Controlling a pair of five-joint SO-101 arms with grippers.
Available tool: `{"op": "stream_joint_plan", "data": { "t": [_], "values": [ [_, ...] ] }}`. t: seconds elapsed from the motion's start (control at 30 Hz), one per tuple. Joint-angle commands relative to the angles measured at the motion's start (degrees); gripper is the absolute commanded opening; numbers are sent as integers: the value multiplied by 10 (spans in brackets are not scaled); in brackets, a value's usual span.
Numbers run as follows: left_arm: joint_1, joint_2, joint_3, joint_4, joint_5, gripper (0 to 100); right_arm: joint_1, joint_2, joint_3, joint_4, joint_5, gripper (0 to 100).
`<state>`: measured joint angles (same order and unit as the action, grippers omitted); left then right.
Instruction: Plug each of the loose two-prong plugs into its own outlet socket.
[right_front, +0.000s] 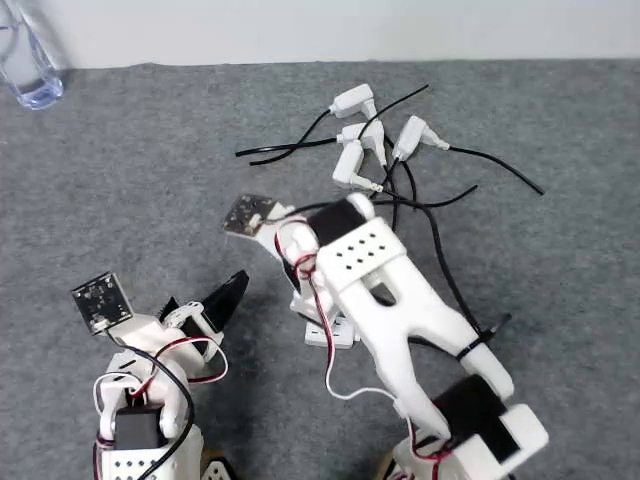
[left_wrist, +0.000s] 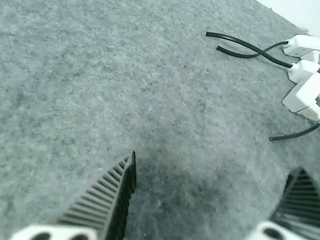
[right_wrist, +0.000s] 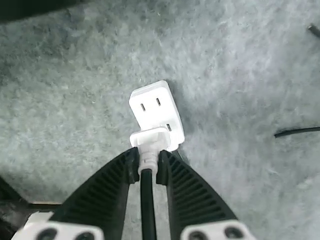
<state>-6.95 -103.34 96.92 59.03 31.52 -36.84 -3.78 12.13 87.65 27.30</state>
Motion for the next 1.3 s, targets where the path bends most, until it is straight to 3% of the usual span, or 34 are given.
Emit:
{"op": "stream_joint_plan", "data": {
  "t": [0.0, 0.2, 1.27],
  "values": [
    [1, -5, -5, 3, 2, 432, -17, -34, 3, -30, 16, 9],
    [1, -5, -5, 3, 1, 432, -19, -33, 4, -46, 51, 9],
    [1, -5, -5, 3, 1, 432, -19, -34, 42, -90, 63, 9]
  ]
}}
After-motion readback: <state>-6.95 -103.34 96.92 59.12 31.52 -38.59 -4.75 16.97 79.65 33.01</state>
